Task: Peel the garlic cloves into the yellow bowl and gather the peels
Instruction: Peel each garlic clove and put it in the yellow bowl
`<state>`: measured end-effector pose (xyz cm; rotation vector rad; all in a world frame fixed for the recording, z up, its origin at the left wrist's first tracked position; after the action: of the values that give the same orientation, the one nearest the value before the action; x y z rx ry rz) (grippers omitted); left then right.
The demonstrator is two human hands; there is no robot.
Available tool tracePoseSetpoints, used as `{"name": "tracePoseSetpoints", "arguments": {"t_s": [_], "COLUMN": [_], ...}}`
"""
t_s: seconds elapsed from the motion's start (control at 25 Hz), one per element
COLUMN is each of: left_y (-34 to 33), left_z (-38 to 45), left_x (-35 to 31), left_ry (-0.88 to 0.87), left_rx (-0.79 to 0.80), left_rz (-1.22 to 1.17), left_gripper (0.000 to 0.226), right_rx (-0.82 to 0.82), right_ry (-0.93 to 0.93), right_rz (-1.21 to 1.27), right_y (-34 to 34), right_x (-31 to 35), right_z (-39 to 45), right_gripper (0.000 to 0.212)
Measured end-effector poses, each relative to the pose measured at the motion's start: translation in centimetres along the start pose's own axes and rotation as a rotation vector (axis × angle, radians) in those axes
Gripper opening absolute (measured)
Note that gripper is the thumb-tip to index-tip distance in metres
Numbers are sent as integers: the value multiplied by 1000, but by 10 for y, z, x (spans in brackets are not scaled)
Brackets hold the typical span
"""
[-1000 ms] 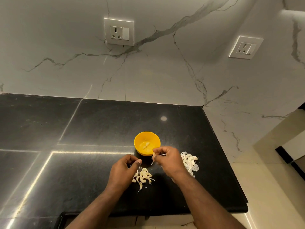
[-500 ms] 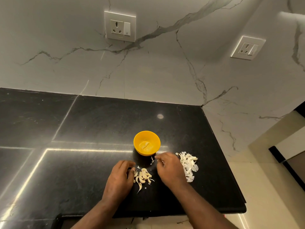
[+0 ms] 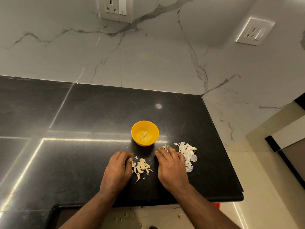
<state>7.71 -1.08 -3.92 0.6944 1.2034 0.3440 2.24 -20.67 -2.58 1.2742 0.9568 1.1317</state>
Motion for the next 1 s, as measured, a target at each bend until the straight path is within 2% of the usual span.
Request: {"name": "tracePoseSetpoints", "arguments": {"t_s": [0.12,0.28,0.48,0.6,0.76,0.92,1.0], "left_y": [1,1,-1,-1,-1,-1,-1], "left_z": [-1,-2,-3,-1,-3,-2,-2], "left_x": [-2,-1,-1,0,-1,0,-1], "left_ry": [-2,5,-18,-17,-5,6,7], "left_rx": [5,17,16,8,20,29,31], "left_rz": [16,24,29,42,33,28,24], "left_gripper": [14,14,14,14,15,17,17], "right_rx": [45,28,36,-10,-29,-118,-10], "right_ry": [126,121,230,192,367,290,211], "right_rz": [10,-17,-66,-8,105,208,368], "right_y": [-7,-7,-8,-3,-7,3,8], "right_x": [16,-8,-23,-32,-22,-18,-1], "right_z": [-1,-2,-18,-14,-26,-14,-8], "right_gripper": [49,52,48,45,42,35,29]}}
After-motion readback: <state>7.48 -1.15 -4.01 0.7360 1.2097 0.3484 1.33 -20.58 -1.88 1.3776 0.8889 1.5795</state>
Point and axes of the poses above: each hand's wrist, its own z-axis towards the middle knuckle, its own y-axis out of the back of the hand, x = y × z, the point moved 3 cm from there along z, towards the middle knuckle, and after that the axes turned 5 degrees about -y, right-handed, at the moved point
